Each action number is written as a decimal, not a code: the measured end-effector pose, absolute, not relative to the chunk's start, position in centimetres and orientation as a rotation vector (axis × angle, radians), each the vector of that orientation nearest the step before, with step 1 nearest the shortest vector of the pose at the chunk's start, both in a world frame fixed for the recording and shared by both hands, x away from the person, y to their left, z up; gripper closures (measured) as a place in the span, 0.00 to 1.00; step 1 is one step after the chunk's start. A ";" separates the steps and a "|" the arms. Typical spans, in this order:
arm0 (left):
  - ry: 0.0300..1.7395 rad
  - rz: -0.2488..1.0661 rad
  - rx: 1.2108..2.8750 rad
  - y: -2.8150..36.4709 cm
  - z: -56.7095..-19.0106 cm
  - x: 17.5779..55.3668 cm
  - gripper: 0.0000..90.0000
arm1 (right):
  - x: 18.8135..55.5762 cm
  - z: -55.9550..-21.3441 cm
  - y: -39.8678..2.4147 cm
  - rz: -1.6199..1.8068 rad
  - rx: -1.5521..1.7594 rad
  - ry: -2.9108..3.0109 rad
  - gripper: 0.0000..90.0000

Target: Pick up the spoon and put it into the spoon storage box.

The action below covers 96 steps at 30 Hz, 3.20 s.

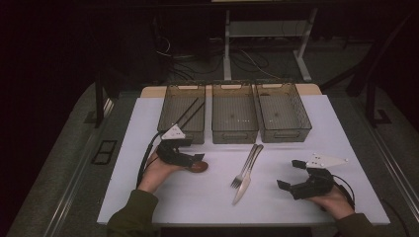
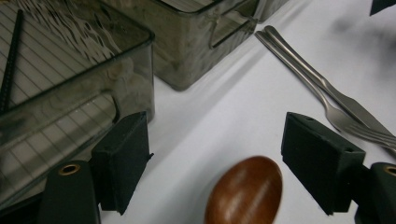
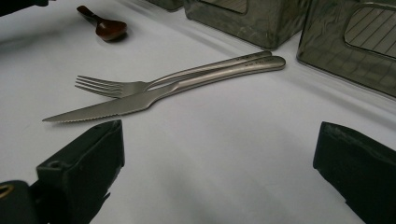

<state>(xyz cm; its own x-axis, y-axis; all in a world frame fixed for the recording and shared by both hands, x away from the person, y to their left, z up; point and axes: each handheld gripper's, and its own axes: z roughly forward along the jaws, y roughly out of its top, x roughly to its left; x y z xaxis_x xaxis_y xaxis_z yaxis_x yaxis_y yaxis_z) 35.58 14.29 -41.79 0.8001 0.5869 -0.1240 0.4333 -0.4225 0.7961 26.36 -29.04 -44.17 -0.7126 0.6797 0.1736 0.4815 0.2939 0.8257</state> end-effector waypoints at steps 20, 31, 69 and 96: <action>0.748 0.134 2.210 14.0 -43.5 35.5 0.38 | 26.4 -44.2 -29.1 1.391 1.064 2.349 0.02; 0.710 0.102 2.260 14.0 -43.8 35.2 0.42 | 26.4 -44.2 -29.1 1.393 1.065 2.348 0.02; 0.496 0.132 2.419 13.2 -43.7 32.8 0.77 | 26.4 -44.1 -29.3 1.401 1.077 2.337 0.02; 0.622 0.043 2.338 13.3 -42.7 33.4 0.88 | 26.4 -44.1 -29.2 1.402 1.072 2.338 0.02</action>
<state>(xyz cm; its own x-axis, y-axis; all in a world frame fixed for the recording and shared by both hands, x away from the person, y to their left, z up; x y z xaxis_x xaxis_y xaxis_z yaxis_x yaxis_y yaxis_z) 33.40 13.32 -42.69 0.8839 0.4463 -0.1397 0.4228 -0.6351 0.6464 26.41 -29.25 -44.06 -0.7130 0.6780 0.1786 0.4768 0.2822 0.8325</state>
